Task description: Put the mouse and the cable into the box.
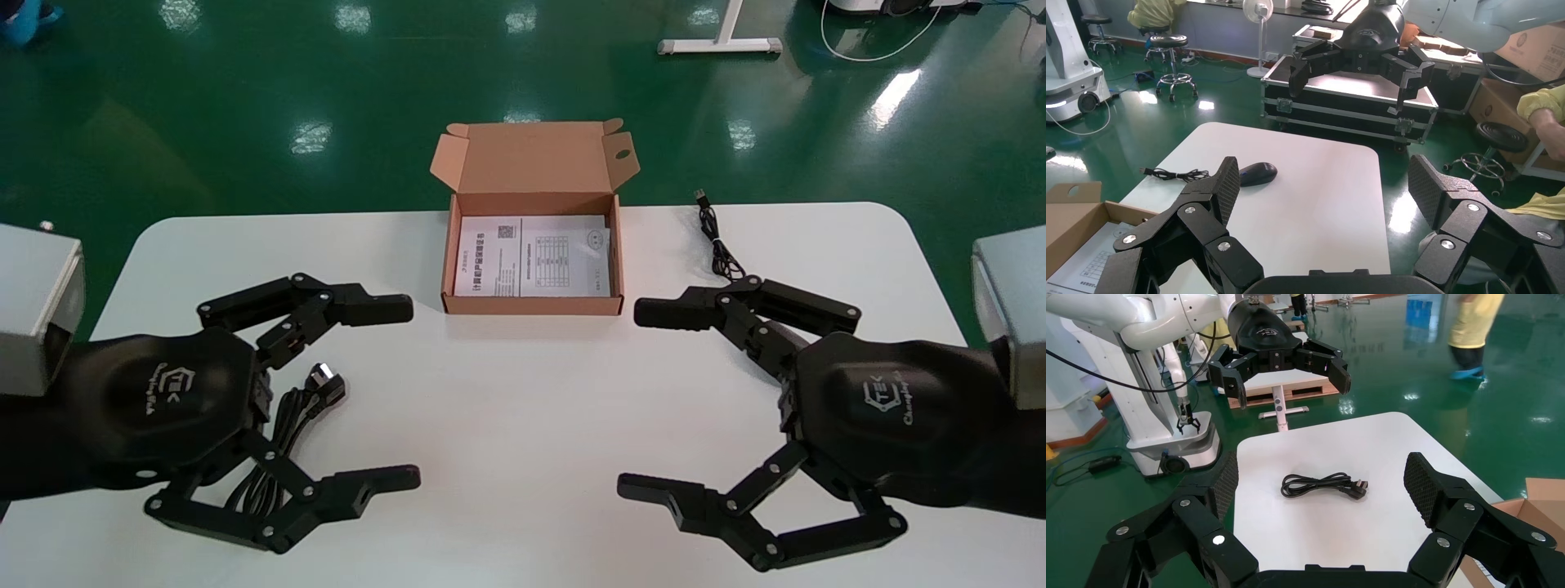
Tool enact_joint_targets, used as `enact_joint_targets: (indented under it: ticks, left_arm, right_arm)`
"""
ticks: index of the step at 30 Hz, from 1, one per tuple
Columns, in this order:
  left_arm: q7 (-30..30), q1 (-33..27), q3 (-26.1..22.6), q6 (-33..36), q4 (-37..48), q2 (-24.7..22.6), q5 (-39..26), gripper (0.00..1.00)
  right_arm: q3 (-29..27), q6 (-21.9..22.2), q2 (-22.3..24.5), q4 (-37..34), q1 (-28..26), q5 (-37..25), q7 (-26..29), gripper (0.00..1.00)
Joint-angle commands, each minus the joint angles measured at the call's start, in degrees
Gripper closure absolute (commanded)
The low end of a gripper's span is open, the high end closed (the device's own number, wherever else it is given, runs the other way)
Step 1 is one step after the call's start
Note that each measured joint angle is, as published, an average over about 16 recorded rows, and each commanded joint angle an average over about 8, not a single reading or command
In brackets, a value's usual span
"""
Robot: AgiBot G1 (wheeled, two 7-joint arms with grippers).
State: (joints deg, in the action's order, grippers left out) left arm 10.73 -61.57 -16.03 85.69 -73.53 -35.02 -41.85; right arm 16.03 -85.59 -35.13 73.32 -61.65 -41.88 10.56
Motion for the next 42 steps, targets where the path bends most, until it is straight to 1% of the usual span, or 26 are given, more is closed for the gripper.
enact_joint_targets:
  ticks: [1,15,18,22,26,30,32,38,40,42]
  left_arm:
    - [0.00,0.00,0.00,0.00,0.00,0.00,0.00,0.00]
    - [0.18,0.03,-0.01,0.02,-0.16,0.11,0.02,0.00]
    - [-0.28,0.31,0.05,-0.20,0.26,0.45,-0.46,0.00]
    - [-2.80,2.24,0.38,-1.36,1.86,1.40,-2.18,0.00]
    - [-8.46,7.39,1.41,-5.46,3.10,3.48,-5.85,0.00]
    - [-14.28,15.45,3.52,-12.22,2.86,5.74,-8.38,0.00]
    - [-16.11,20.02,4.89,-15.72,2.26,6.44,-8.22,0.00]
    - [-17.99,33.43,9.56,-25.66,-0.77,7.85,-5.31,0.00]
    - [-18.00,36.85,10.84,-28.16,-1.97,8.16,-4.48,0.00]
    - [-17.99,39.06,11.65,-29.77,-2.88,8.36,-4.01,0.00]
  right_arm:
    - [0.00,0.00,0.00,0.00,0.00,0.00,0.00,0.00]
    - [0.01,-0.03,0.04,0.05,0.01,-0.06,-0.02,0.00]
    - [0.07,0.03,0.26,0.13,0.06,-0.92,-0.78,0.00]
    - [0.22,1.27,0.73,-0.26,0.67,-3.40,-2.56,0.00]
    - [0.43,4.32,1.42,-1.44,1.88,-7.45,-4.99,0.00]
    - [0.77,8.15,1.53,-3.63,2.43,-12.85,-9.18,0.00]
    - [1.03,10.02,1.04,-5.16,2.15,-15.55,-11.54,0.00]
    - [2.11,14.03,-1.36,-11.54,0.30,-21.40,-16.93,0.00]
    - [2.50,14.64,-1.93,-13.83,-0.24,-22.77,-18.35,0.00]
    - [2.79,14.99,-2.23,-15.60,-0.57,-23.73,-19.35,0.00]
